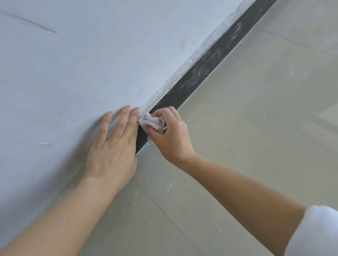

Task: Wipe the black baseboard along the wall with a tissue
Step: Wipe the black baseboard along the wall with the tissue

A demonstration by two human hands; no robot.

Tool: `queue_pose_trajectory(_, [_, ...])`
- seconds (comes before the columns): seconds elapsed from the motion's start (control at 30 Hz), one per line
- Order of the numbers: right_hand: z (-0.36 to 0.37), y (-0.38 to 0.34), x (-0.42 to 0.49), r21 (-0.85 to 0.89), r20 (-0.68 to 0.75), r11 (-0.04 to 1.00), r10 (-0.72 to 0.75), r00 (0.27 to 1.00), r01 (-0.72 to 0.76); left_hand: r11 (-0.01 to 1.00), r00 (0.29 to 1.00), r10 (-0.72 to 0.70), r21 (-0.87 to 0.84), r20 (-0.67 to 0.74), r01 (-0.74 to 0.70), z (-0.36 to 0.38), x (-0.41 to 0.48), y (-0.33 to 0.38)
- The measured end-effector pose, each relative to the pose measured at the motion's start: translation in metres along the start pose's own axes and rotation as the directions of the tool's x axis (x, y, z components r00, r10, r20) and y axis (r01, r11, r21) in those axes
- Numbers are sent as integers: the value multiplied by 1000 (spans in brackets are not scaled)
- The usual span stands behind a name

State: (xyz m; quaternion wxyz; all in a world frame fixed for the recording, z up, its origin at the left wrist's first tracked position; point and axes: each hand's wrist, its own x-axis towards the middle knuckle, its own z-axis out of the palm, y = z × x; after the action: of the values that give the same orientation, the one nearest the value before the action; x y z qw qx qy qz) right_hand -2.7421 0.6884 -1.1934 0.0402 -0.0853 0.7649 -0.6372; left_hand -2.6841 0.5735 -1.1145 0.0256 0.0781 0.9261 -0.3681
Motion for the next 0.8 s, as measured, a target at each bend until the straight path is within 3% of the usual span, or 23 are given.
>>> queue_pose_trajectory(0.13, [-11,3,24,18,-95,999,28,995,-26,993,996,53,-98,-77,-60,8,7,2])
queue_pose_trajectory(0.3, [-44,15,56,-110,-155,991,61,986,-79,950,979,138,-259,-147,-173,10,24,-3])
queue_pose_trajectory(0.47, [-63,11,68,-42,-270,960,255,928,-276,934,982,181,-304,-47,-186,2,28,-10])
queue_pose_trajectory(0.6, [-48,-6,43,-117,-105,966,219,970,-231,931,986,161,-336,37,-139,-4,31,-11])
queue_pose_trajectory(0.67, [-44,-14,49,-92,-60,955,276,959,-281,932,979,178,-337,104,-133,-10,33,-13])
queue_pose_trajectory(0.8, [-64,-24,82,-19,-198,914,394,898,-405,931,953,234,-328,191,-162,-20,34,-19])
